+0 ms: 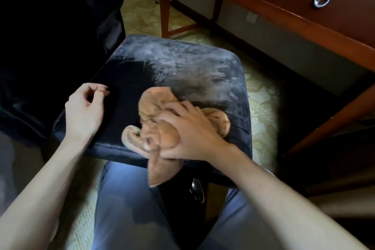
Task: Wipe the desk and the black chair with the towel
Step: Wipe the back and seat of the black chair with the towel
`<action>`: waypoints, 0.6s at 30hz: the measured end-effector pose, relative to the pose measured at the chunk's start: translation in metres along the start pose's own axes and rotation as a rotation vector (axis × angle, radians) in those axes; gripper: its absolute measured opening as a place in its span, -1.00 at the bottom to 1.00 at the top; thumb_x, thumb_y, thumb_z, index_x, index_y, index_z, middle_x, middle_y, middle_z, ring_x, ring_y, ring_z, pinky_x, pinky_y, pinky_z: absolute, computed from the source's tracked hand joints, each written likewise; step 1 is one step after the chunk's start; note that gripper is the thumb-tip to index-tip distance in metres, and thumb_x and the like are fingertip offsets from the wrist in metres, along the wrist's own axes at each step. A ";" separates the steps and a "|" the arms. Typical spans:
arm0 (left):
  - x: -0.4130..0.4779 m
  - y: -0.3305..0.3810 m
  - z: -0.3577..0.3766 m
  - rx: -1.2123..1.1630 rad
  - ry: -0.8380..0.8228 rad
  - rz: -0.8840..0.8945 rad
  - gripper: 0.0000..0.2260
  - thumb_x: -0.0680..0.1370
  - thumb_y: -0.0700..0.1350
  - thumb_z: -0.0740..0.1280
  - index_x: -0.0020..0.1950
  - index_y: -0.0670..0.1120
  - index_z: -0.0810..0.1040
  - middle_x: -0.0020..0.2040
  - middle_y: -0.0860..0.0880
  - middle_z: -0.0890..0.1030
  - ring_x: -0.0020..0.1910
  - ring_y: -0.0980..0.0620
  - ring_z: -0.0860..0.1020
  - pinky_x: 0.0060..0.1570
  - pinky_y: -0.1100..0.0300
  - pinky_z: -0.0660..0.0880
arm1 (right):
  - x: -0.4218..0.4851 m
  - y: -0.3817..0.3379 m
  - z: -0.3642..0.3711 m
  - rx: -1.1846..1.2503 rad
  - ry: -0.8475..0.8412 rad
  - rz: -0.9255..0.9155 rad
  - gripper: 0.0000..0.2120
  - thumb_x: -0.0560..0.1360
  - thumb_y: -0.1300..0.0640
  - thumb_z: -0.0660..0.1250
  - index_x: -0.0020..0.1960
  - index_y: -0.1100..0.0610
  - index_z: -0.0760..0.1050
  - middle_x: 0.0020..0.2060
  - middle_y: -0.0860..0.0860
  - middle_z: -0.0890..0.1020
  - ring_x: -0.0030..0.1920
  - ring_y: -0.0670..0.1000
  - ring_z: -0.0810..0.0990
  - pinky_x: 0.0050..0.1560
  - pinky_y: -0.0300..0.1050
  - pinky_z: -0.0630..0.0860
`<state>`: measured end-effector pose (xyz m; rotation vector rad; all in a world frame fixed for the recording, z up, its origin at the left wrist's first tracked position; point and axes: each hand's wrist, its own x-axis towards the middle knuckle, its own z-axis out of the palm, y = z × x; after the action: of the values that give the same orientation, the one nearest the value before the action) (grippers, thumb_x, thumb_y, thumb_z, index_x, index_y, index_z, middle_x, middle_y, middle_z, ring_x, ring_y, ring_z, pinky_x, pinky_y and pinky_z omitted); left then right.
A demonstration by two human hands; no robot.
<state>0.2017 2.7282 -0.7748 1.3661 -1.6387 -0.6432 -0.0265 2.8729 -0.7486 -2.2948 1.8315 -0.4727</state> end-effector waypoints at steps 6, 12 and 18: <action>-0.014 0.013 0.005 0.294 -0.133 0.187 -0.82 0.68 0.02 0.28 0.12 0.00 0.64 0.00 -0.06 0.69 -0.07 -0.13 0.60 0.08 -0.09 0.53 | -0.058 0.054 -0.023 -0.041 0.122 0.125 -0.30 0.18 -0.36 0.38 0.30 -0.23 0.41 0.38 -0.19 0.40 0.36 0.03 0.41 0.29 -0.02 0.39; -0.019 0.016 0.006 0.271 -0.152 0.143 -0.85 0.68 0.02 0.29 0.08 0.04 0.65 -0.02 0.03 0.69 -0.18 -0.07 0.57 0.07 -0.11 0.53 | -0.127 0.124 -0.036 0.129 0.257 0.281 -0.40 0.16 -0.12 0.42 0.20 -0.04 0.55 0.27 -0.14 0.49 0.32 0.14 0.50 0.37 0.13 0.42; -0.032 0.025 0.012 0.256 -0.121 0.154 -0.81 0.70 0.00 0.26 0.07 -0.01 0.66 -0.20 0.01 0.58 -0.16 -0.10 0.52 -0.03 -0.05 0.46 | -0.101 0.097 -0.046 0.065 0.400 0.253 -0.36 0.14 -0.19 0.41 0.17 0.06 0.59 0.27 -0.07 0.53 0.31 0.16 0.50 0.35 0.22 0.43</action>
<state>0.1785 2.7635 -0.7692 1.3837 -1.9557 -0.4433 -0.1509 2.9514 -0.7513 -1.9926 2.2063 -0.9886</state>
